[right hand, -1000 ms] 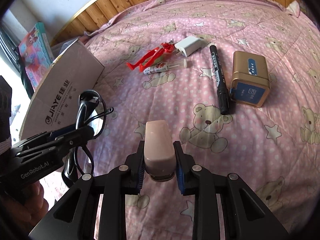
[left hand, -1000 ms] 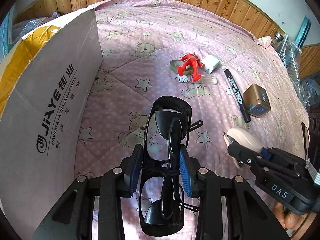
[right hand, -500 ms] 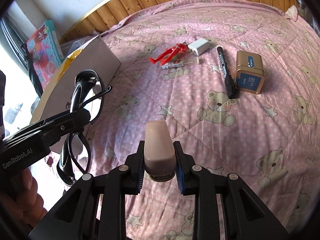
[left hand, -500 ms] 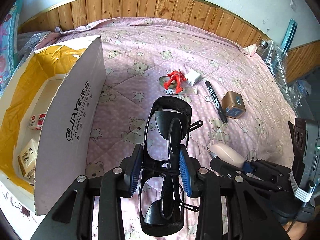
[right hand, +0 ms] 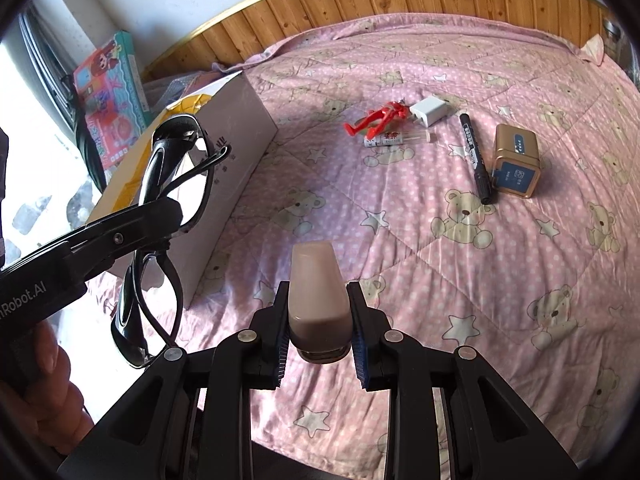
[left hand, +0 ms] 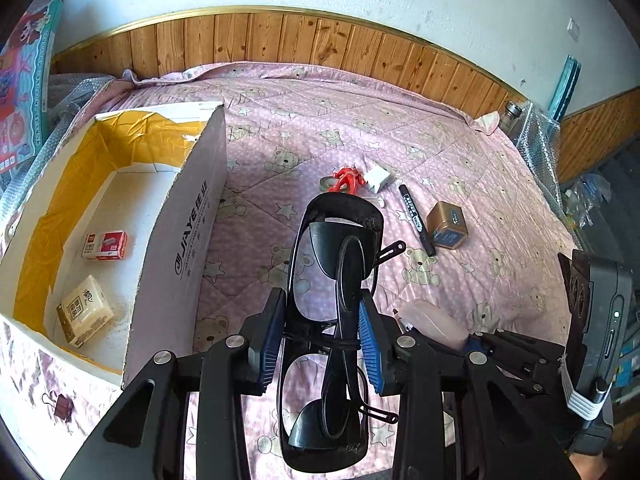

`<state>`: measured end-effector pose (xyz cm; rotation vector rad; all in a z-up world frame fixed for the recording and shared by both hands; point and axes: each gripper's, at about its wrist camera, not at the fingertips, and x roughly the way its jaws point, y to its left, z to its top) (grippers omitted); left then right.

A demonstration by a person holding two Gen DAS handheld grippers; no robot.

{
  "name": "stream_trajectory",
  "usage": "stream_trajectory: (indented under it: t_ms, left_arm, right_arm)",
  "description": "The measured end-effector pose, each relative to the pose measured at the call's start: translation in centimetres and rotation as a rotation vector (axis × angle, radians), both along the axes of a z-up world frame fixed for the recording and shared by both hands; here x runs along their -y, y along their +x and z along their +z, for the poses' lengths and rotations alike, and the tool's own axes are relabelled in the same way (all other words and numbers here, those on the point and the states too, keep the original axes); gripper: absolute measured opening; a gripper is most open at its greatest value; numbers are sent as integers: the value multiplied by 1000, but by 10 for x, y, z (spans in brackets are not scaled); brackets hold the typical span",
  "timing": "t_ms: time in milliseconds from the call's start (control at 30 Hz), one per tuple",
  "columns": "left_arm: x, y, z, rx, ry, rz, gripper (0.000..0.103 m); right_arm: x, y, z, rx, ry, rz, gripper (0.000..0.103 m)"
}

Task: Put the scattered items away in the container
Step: 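Carry the glasses in the left gripper while the right carries the stapler to the box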

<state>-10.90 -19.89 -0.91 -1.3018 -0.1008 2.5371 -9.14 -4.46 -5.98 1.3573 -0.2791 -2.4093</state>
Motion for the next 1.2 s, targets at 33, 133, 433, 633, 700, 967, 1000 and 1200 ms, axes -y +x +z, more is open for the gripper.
stream_trajectory:
  t_ms: [33,133,433,633,700,967,1000,1200]
  left_arm:
    - [2,2,2,-4,3,1,37]
    - [7,7,7,-15,12,3,37]
    - [22,18,18,-40,42,13,37]
    - [32,22,25,-55,65,25,37]
    - [35,23,27,-60,71,31,37]
    - [55,26,34,-74,98,59,37]
    - [57,27,35,-78,100,63,37]
    - [69,28,41,-96,111,85,37]
  right_arm:
    - [2,2,2,-4,0,2,28]
    - [7,5,6,-12,1,7,28]
    - [21,14,20,-40,6,28,28]
    - [33,19,30,-56,8,50,28]
    - [37,19,32,-60,8,57,28]
    - [55,18,42,-74,11,91,28]
    - [58,18,44,-77,13,100,28]
    - [78,14,59,-109,21,147,28]
